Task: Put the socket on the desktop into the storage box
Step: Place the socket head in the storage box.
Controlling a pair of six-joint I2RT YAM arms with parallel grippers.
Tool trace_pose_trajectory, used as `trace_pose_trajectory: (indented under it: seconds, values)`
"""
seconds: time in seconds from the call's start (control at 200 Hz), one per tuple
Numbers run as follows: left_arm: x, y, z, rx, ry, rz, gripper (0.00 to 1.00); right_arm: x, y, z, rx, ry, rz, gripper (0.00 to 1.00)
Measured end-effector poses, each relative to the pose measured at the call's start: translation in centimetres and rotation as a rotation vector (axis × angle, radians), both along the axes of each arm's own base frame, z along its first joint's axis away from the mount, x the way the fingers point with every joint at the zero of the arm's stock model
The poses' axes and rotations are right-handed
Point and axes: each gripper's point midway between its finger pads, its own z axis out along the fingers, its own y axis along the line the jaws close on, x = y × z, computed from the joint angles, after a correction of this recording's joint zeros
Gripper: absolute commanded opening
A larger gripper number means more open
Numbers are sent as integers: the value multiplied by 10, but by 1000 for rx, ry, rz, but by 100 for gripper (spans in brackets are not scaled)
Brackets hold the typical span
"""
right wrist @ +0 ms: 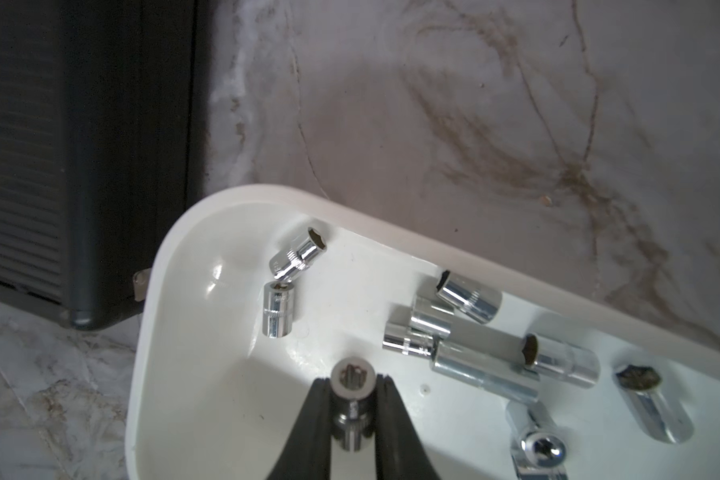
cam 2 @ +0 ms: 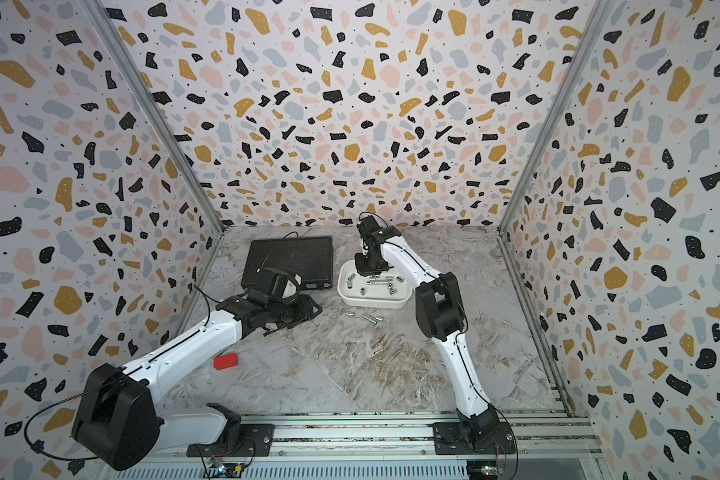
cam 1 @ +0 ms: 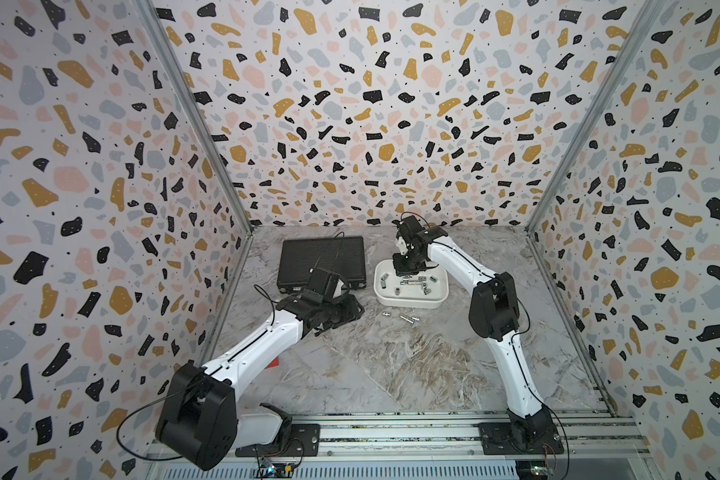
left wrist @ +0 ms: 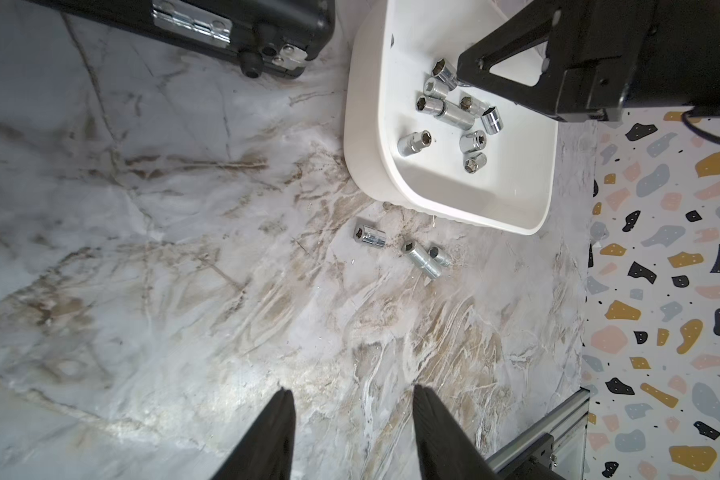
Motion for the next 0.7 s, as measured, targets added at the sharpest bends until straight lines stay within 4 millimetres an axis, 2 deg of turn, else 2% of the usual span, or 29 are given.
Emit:
trace_pose_trajectory:
  seconds: [0.22,0.41,0.556,0.701]
  values:
    - [-1,2,1,-1,-4,3,50,2,2,-11,-1,19,-6,19]
    - [-2,3,-1,0,-1,6,50,4,3,-9,6,14,-12,23]
    - [-3,3,-3,2,4,6,50,5,4,-8,12,14,-13,31]
    - [-3,3,-3,2,4,5,50,5,4,-8,13,15,-14,32]
